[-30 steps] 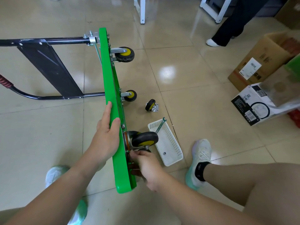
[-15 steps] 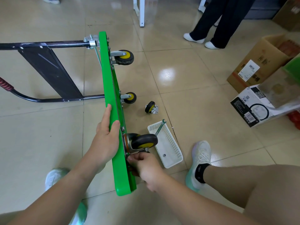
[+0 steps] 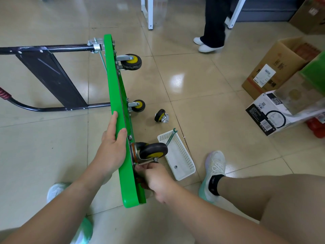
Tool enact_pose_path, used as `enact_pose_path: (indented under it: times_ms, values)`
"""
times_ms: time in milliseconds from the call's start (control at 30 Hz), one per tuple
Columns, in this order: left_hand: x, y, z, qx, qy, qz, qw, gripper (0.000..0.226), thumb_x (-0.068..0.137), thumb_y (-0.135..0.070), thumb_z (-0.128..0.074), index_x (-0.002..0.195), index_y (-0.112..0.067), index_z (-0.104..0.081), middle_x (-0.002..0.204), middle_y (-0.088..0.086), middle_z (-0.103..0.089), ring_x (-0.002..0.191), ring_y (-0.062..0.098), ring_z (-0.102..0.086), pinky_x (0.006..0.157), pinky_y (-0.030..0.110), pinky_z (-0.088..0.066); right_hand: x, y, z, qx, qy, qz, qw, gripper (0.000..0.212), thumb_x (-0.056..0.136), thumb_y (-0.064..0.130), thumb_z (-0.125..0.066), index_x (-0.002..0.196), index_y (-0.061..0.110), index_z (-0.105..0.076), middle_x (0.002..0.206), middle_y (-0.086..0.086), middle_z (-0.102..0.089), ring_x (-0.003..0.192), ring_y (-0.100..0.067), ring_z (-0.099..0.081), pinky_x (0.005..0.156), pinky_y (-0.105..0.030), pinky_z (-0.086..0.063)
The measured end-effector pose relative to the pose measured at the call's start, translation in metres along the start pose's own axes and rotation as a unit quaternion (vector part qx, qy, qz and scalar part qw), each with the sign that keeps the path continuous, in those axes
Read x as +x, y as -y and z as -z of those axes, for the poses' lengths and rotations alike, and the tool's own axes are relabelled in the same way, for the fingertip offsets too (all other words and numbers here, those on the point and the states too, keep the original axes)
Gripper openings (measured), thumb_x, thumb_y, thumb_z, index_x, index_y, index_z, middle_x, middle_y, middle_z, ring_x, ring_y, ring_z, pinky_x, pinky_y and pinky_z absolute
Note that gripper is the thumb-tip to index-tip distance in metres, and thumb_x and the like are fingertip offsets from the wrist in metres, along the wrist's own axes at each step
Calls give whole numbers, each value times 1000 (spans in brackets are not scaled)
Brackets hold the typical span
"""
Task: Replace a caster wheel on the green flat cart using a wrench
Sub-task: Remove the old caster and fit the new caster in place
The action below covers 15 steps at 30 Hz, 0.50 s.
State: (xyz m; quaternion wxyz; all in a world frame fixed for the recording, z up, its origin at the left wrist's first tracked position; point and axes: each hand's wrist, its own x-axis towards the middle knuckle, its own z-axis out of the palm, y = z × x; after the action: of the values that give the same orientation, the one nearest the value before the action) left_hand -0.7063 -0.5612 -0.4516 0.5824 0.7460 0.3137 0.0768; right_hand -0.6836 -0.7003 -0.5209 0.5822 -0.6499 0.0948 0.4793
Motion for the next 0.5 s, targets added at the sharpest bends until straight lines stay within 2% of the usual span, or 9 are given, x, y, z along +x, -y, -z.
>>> enact_pose_path:
  times_ms: [100,167,267,333,433,467,500]
  values:
    - [-1,0,-1,-3,-1,5,1000,56,113,-32,-35,161,-52,-15,140,-19,-33,91,-29,-39,80,8,-32,2,-1,1,-8,-7,7,1000,9,95,17,-66,102,15,-72,108,-8,-75,103,-25,-68,92,-36,-54]
    - [0,0,-1,-4,-1,10,1000,56,113,-32,-35,161,-52,-15,140,-18,-34,91,-28,-40,76,5,-31,3,-2,1,-4,-7,-9,1000,11,92,20,-69,102,18,-72,106,-5,-75,103,-24,-68,96,-41,-54]
    - [0,1,0,-6,-3,8,1000,56,112,-33,-35,160,-54,-15,145,-18,-34,109,-16,-47,91,16,-35,4,-5,2,5,-4,-9,1000,12,91,28,-71,99,19,-73,103,-5,-76,96,-22,-69,85,-37,-55]
    - [1,2,0,-2,-3,4,1000,57,112,-33,-35,160,-54,-14,149,-18,-32,123,-3,-44,101,23,-31,6,-8,3,4,-6,9,1000,4,94,20,-68,94,19,-72,100,-4,-75,93,-20,-68,79,-34,-52]
    - [0,2,0,-2,1,0,1000,57,112,-31,-35,161,-51,-15,149,-18,-33,111,-20,-47,94,15,-35,6,-7,3,20,-4,-2,1000,7,94,17,-66,95,20,-73,103,-6,-76,99,-24,-68,84,-36,-54]
    - [0,1,0,-4,0,0,1000,57,112,-31,-35,161,-51,-15,151,-17,-34,113,-18,-49,95,16,-36,7,-6,3,29,3,-9,1000,8,93,22,-68,97,20,-74,105,-8,-76,99,-26,-68,85,-38,-54]
    - [0,2,0,-4,-2,0,1000,57,111,-32,-35,160,-53,-15,155,-16,-34,121,-9,-49,100,21,-37,6,-6,3,30,5,-11,999,11,93,27,-69,99,19,-74,106,-9,-76,98,-26,-69,85,-39,-54]
